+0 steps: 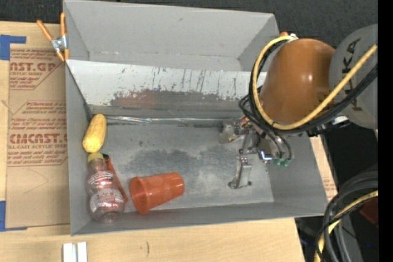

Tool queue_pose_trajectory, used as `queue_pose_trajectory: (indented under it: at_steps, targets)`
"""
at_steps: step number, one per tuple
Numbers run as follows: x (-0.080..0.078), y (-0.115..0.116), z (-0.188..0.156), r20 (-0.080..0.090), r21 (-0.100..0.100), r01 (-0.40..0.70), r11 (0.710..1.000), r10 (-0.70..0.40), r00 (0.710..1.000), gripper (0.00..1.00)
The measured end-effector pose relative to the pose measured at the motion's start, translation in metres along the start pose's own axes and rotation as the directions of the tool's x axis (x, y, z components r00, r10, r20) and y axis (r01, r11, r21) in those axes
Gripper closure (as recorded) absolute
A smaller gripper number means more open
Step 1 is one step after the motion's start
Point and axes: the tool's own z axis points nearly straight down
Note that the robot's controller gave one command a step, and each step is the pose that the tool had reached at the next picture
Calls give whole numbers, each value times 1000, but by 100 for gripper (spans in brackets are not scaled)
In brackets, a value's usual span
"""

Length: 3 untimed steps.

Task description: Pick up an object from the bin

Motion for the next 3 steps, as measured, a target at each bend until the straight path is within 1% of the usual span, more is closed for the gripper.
queue_pose_trajectory:
  at_steps: [1,2,3]
  targets:
    - [1,27,43,5,1,33,999,-33,999,0]
    - [-8,47,87,-1,-1,175,985,-175,985,0]
    - [-12,80,119,4,1,180,984,-180,984,0]
